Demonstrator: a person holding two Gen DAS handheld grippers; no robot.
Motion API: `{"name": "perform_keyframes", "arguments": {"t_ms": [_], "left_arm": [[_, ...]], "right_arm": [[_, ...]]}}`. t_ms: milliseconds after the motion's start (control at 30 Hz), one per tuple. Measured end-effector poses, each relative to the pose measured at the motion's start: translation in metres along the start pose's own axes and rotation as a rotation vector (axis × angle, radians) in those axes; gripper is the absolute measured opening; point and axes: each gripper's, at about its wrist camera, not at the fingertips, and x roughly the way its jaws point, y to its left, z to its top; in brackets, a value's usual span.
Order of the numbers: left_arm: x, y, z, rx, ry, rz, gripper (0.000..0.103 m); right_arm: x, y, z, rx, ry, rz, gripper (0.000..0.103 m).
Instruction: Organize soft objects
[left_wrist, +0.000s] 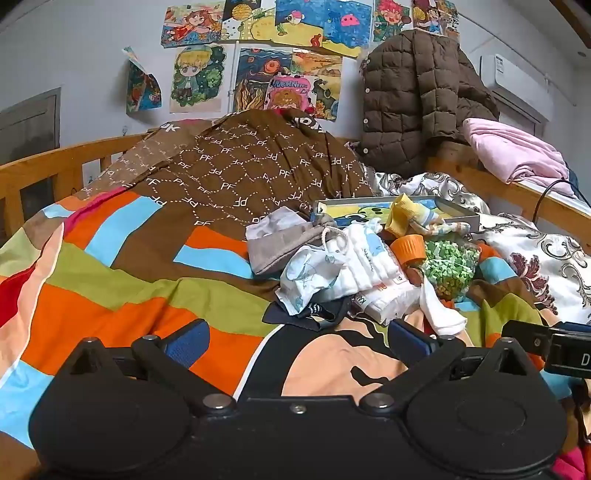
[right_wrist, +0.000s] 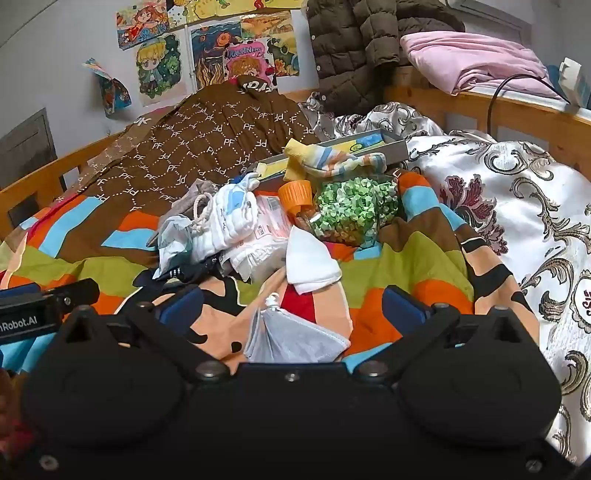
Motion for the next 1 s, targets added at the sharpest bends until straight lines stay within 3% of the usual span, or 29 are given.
{"name": "perform_keyframes", "arguments": {"t_ms": [1000], "left_arm": [[0.0003,0.0001,0.0001,-0.002,0.011,0.0,0.102]], "right_arm": [[0.0,0.0003,0.0001,0.008,0.006,0.01,0.103]]}}
